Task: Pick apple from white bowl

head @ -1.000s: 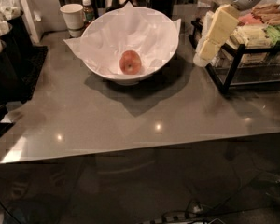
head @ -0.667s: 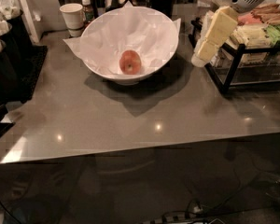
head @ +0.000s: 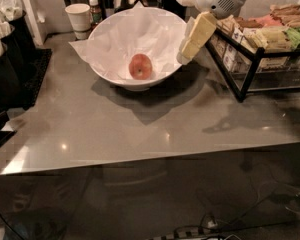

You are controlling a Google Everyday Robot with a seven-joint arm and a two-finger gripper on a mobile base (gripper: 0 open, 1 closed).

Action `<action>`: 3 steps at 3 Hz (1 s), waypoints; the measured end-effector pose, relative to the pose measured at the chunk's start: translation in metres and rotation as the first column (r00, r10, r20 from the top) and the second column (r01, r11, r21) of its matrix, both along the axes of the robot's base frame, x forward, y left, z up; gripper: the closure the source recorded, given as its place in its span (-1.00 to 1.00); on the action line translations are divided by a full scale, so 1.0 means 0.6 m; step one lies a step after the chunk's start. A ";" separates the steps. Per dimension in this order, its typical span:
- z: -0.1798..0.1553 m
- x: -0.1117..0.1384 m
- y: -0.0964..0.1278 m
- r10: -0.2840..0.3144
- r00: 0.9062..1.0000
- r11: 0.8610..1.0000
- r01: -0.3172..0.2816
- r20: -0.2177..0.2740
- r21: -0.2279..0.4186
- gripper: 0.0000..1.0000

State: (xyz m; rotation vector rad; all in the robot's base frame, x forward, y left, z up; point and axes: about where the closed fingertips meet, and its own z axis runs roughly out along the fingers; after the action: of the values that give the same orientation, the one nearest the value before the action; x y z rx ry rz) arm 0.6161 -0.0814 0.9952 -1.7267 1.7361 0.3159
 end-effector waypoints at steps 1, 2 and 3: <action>-0.029 0.047 0.031 0.044 0.998 0.999 -0.043 -0.037 0.033 -1.00; -0.056 0.083 0.057 0.081 0.994 0.995 -0.078 -0.073 0.056 -1.00; -0.056 0.089 0.057 0.079 0.995 0.995 -0.075 -0.067 0.061 -1.00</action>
Offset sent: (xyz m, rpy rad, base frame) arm 0.0799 0.0435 -0.0435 0.0727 0.1228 0.1225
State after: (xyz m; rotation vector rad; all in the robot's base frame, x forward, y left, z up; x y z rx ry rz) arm 0.6694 -0.0471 0.9617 -1.7628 1.6946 0.4617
